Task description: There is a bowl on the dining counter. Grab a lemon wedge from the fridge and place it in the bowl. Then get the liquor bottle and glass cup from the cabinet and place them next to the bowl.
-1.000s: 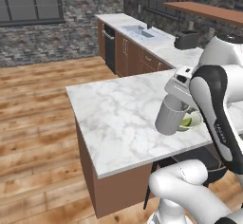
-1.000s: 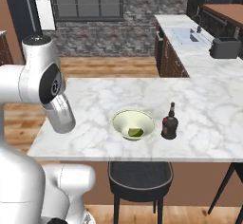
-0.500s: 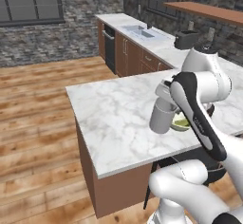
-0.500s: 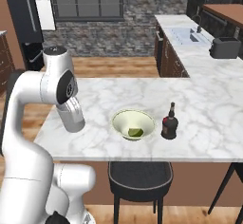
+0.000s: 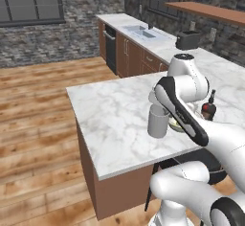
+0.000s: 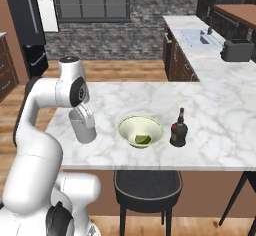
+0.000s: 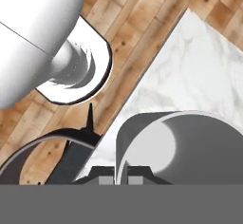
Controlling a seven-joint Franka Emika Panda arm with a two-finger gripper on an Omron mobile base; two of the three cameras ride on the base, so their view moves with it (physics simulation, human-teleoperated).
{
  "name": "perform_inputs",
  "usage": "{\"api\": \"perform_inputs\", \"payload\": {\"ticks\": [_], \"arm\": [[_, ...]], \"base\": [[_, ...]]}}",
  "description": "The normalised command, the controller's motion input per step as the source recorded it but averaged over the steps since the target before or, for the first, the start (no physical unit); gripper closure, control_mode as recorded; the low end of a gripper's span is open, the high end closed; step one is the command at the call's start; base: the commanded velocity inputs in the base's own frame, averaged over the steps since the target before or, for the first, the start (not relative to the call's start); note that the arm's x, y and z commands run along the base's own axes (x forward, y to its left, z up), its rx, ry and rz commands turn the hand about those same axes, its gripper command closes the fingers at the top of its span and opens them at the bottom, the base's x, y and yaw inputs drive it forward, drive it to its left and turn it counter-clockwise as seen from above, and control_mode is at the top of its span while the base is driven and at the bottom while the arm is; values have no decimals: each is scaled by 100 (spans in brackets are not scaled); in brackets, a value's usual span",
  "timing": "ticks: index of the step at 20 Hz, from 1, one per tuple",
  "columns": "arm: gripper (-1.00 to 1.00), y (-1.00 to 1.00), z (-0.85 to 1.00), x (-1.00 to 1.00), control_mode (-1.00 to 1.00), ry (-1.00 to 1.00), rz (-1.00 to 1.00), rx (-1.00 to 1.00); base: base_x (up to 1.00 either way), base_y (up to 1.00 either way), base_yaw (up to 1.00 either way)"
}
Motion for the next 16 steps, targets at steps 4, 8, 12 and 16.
{"api": "perform_inputs", "payload": {"ticks": [4,8,12,16], "arm": [[100,0,-30,32,-100,0,0,0],[100,0,-25,25,-100,-2,0,1],[100,0,-25,28,-100,0,0,2],[100,0,-22,37,-100,0,0,0]], "base": [[0,0,0],[0,0,0],[0,0,0],[0,0,0]]}}
